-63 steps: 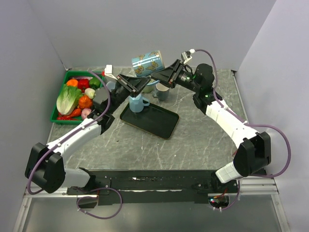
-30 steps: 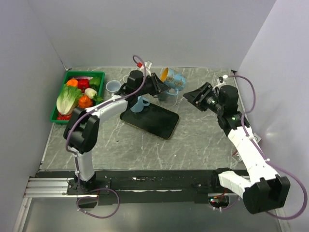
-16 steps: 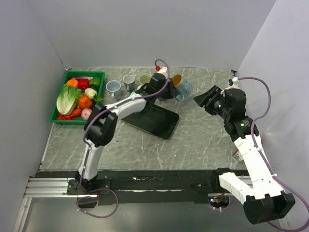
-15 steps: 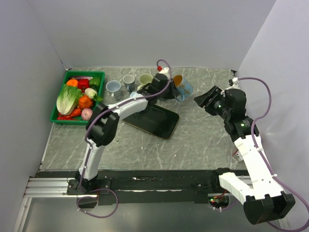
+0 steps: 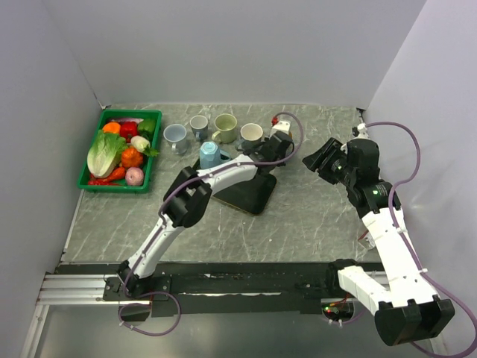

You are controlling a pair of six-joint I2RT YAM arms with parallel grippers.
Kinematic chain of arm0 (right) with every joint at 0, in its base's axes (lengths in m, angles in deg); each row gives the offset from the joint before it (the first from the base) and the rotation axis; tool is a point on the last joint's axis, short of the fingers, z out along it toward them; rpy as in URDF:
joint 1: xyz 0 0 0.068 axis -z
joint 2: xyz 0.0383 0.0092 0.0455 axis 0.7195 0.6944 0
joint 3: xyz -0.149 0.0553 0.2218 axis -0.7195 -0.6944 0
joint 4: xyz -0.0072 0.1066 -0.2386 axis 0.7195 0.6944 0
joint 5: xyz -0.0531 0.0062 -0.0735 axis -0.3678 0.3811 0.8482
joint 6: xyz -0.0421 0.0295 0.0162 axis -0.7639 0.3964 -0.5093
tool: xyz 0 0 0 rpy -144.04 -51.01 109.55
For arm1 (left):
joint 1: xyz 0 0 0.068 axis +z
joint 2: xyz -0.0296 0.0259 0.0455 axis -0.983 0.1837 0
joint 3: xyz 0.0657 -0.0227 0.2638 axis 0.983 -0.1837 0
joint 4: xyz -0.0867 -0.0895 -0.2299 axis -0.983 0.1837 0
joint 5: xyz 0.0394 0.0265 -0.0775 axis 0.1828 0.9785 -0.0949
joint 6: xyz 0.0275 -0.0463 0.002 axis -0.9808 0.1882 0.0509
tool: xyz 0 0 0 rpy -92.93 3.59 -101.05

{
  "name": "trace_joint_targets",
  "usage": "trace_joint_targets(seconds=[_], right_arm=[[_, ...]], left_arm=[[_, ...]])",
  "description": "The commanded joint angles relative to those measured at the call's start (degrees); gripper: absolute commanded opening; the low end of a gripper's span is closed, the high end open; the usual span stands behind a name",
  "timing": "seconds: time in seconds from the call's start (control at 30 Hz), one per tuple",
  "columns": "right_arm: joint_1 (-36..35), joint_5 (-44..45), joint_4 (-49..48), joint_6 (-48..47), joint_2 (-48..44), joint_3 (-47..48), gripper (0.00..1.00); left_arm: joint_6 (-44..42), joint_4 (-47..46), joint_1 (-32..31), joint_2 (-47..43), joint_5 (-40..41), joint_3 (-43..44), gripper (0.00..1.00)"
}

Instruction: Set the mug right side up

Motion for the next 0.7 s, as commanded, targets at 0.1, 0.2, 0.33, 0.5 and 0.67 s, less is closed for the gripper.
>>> trace_joint_targets(seconds=[0.1, 0.2, 0.33, 0.5, 0.67], right_arm=[[0.7, -0.6, -0.7, -0.9, -0.3, 0.9, 0.58], [1.0, -0.5, -0.6, -1.1, -0.2, 1.0, 0.58], [1.4, 0.3, 0.3, -1.4, -0.1, 1.9, 0.58], [1.6, 3.4, 3.1, -1.4, -0.4, 3.7, 0.58], [1.9, 7.2, 4.7, -0.7, -2.0, 5.0, 0.59]], left_arm=[[-8.5, -2.5, -2.9, 0.0, 15.2, 5.3, 0.01], [-10.1, -2.6, -3.6, 0.3, 17.1, 5.8, 0.01], [-10.8, -2.4, -4.0, 1.0, 17.6, 6.7, 0.13], [-9.6, -1.3, -4.0, 0.4, 13.0, 8.5, 0.59], [-7.4, 1.0, -3.9, -3.2, 9.9, 11.0, 0.76]])
